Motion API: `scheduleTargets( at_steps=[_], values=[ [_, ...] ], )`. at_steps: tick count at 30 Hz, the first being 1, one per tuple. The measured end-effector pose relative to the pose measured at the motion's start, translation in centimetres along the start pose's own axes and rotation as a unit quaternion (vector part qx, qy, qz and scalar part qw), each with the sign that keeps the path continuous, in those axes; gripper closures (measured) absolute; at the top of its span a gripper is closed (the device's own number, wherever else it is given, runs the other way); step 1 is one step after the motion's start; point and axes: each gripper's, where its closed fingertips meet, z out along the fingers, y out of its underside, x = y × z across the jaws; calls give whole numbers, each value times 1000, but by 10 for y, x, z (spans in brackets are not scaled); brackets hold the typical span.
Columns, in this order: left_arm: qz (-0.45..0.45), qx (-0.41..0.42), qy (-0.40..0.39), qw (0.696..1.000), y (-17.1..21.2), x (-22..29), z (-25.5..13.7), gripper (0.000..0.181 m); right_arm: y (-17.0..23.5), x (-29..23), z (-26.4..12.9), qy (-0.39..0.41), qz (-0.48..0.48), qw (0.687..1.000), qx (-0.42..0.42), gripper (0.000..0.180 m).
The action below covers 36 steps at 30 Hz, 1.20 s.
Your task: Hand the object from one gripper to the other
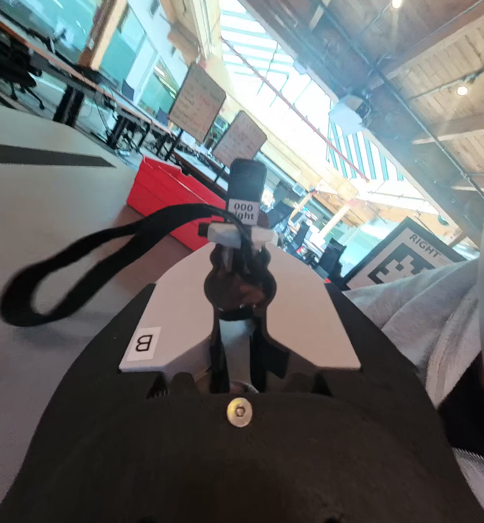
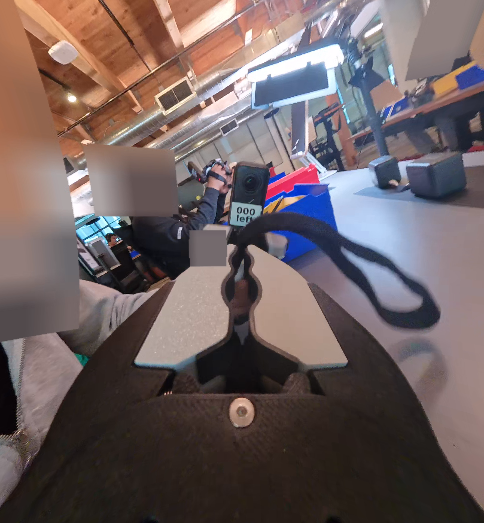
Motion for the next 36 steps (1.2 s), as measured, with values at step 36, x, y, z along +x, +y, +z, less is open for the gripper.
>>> scheduleTargets(
  at_steps=[36],
  values=[
    [307, -3, -40, 951, -2, 21, -3, 130, -11, -32, -12, -19, -181, 982, -46, 174]
  ],
)
